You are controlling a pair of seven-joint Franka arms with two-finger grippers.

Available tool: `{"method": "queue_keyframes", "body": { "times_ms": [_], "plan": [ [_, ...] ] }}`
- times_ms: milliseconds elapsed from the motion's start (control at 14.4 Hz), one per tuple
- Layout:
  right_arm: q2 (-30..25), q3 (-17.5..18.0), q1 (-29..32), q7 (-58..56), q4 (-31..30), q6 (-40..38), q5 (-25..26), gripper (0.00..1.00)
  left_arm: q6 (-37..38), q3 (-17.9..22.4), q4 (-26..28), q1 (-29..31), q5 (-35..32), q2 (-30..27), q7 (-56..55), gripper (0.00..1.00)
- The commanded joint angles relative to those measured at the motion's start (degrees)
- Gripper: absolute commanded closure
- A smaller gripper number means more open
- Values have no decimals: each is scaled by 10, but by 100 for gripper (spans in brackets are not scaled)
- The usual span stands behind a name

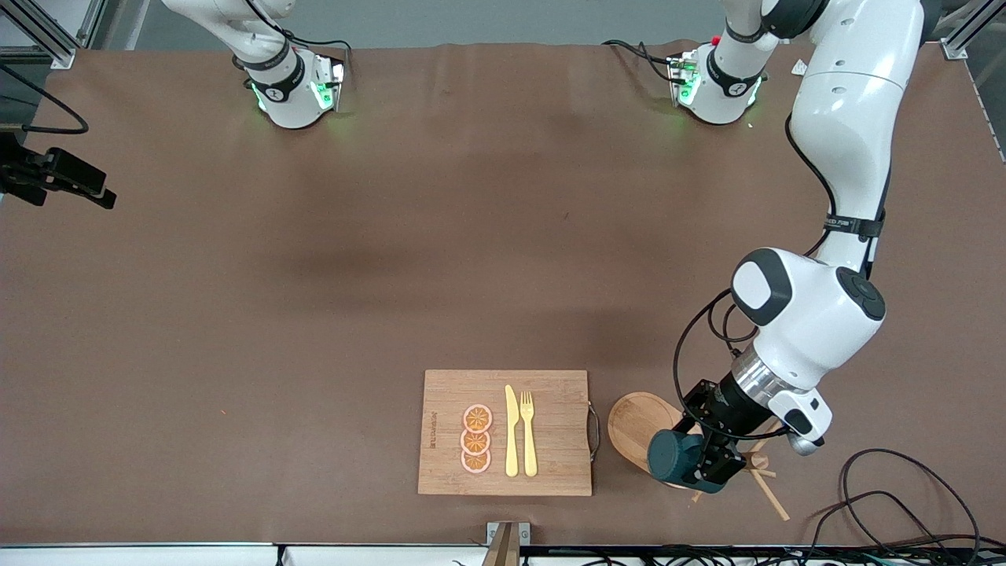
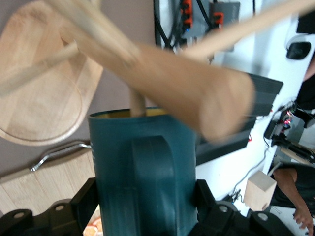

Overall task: Transfer cup from left to right arm and place
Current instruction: 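Lift the teal mug off the stand with the left gripper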

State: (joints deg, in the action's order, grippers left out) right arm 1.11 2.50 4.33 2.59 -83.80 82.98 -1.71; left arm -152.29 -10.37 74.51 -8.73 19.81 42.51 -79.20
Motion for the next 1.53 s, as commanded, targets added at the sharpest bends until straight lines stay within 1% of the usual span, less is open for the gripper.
{"method": "queue_keyframes", "body": {
  "times_ms": [0,208,347,555,694,972,1249,1388,1457],
  "plan": [
    [-7,3,1,-2,-4,-1,-4,0,23,3,10,-16,1,-37,-16,33],
    [-7,3,1,-2,-4,-1,-4,0,59,6,10,-40,-20,-57,-27,33],
    [-7,3,-1,-2,-4,-1,-4,0,59,7,8,-65,-73,-60,-61,33],
    [-7,3,-3,-2,-4,-1,-4,0,74,7,8,-113,-190,-63,-89,33],
    [-7,3,-3,-2,-3,-1,-4,0,106,9,7,-153,-275,-62,-109,33],
    [-7,3,-2,-3,-4,-2,-3,0,186,10,8,-242,-475,-53,-183,33],
    [-7,3,-4,-3,-4,-2,-2,0,272,9,10,-343,-659,-17,-264,34],
    [-7,3,-6,-2,-3,-2,-2,0,288,10,10,-388,-724,8,-328,34],
    [-7,3,-6,-3,-4,-2,-2,0,303,11,15,-401,-757,17,-349,35]
  ]
}}
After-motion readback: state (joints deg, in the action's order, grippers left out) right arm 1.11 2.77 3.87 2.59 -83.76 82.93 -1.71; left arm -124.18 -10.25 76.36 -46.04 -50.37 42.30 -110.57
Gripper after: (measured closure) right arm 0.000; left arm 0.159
